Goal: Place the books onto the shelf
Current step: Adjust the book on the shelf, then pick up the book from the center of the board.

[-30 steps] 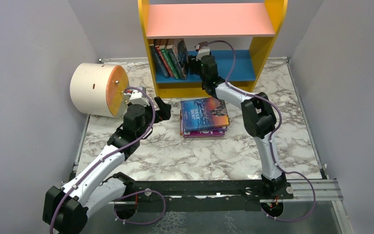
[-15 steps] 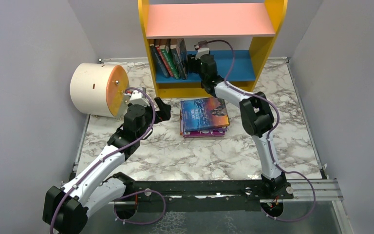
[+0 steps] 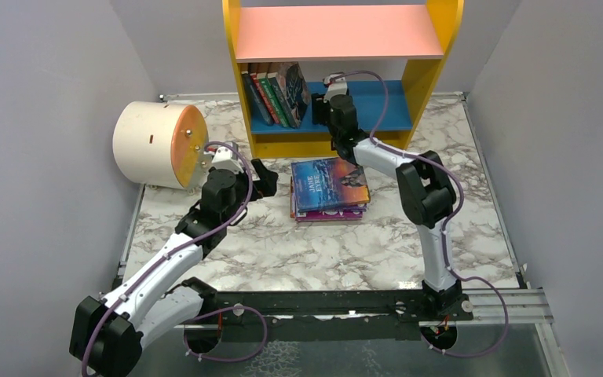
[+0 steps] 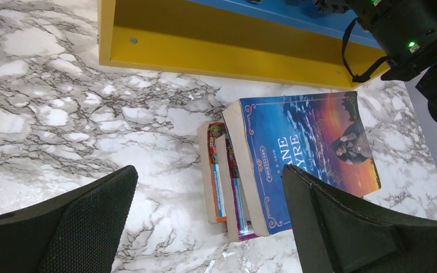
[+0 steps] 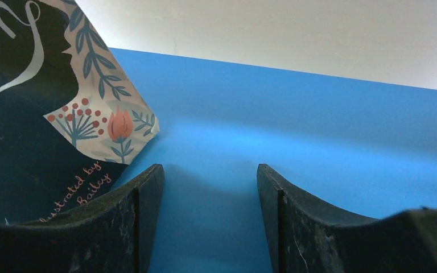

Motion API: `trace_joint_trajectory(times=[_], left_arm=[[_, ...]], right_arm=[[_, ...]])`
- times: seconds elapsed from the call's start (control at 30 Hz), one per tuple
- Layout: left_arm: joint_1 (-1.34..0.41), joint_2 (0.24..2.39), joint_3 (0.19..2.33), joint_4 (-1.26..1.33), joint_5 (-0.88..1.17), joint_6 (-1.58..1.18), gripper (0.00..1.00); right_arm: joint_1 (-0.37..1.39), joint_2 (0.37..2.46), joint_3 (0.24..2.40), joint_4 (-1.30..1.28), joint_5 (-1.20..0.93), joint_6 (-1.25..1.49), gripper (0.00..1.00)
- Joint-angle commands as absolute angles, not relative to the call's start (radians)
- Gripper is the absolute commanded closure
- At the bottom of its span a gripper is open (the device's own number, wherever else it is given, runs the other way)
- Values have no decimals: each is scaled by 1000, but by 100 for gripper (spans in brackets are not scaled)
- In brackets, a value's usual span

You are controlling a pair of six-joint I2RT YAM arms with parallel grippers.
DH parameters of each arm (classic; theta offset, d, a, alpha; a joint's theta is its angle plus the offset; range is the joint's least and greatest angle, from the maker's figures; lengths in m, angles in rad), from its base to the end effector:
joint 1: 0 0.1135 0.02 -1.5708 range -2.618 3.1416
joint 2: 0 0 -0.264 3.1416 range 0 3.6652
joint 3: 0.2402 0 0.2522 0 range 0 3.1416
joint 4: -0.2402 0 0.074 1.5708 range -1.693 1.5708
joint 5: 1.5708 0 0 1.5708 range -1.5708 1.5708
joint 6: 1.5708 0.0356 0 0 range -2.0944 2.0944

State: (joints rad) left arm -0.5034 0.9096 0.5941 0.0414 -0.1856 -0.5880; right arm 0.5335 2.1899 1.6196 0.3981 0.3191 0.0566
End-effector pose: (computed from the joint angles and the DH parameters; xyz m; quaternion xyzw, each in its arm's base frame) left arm 0.1909 -0.0976 0.2734 -0.0895 0.7906 -0.2489 0.5523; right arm 0.4517 0.2538 0.2283 -0.0791 0.7583 0.0685 0.6434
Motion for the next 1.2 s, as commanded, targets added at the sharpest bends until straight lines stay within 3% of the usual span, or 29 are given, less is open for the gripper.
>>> trace_joint_trajectory(times=[0.0,0.33,0.63,0.93,1.17], left_arm=[[-500,928,577,90,-124,-600,6],[-501,999,527,192,5,-666,6],[-502,1150,508,331,130,-727,6],[-504,1291,552,404,205,-737,5],[-503,1356,575,449,249,-758,5]], right_arm=[[534,2104,1569,434,377,64,40],[535,1803,1270,406,388,111,40],[543,1524,1088,96,306,248,40],[540,1402,943,-102,312,392,40],[527,1382,838,-70,198,451,40]])
